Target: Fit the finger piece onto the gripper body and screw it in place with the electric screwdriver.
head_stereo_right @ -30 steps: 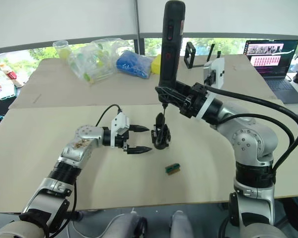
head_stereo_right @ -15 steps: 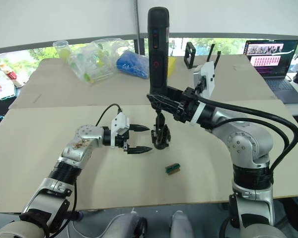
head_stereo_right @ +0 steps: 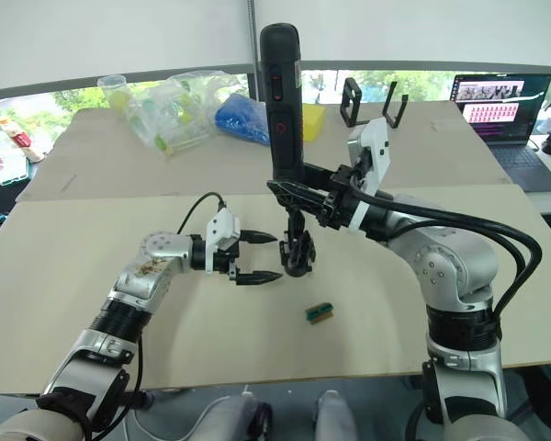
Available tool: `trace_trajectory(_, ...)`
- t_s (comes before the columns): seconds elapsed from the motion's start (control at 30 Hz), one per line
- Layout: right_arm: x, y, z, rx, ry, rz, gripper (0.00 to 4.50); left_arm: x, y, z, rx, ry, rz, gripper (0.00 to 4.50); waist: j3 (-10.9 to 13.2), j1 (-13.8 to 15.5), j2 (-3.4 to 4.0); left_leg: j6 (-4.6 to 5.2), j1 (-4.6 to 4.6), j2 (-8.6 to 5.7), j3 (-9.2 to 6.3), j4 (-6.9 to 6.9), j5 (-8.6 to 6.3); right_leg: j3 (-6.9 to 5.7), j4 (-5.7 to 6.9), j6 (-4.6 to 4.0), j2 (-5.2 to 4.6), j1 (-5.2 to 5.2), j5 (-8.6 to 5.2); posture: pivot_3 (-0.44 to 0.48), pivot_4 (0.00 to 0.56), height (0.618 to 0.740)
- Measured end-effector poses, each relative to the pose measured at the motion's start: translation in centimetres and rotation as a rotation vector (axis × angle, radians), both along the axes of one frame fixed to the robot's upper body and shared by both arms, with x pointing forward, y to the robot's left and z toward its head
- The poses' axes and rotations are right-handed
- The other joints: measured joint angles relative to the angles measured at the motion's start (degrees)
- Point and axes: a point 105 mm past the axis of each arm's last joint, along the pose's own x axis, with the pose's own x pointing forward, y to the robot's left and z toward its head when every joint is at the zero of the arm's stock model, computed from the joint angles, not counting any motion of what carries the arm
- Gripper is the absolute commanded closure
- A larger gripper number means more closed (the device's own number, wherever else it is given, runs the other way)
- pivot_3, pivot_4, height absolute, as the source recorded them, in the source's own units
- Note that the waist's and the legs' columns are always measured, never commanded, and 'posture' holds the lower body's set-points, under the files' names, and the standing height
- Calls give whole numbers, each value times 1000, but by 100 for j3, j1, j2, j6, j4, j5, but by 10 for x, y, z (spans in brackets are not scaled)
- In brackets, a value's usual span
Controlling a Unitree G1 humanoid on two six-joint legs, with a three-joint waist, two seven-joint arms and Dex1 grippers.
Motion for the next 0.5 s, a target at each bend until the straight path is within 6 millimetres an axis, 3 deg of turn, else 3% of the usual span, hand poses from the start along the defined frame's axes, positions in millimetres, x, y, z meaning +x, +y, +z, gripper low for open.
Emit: trace_trajectory(0.5,0,3,-2,-9,3,9,2585,0,0,0,0,-1,2,0,0,-1,0,0,0,0,0,0,0,0,0,0,0,0,0,0,150,740)
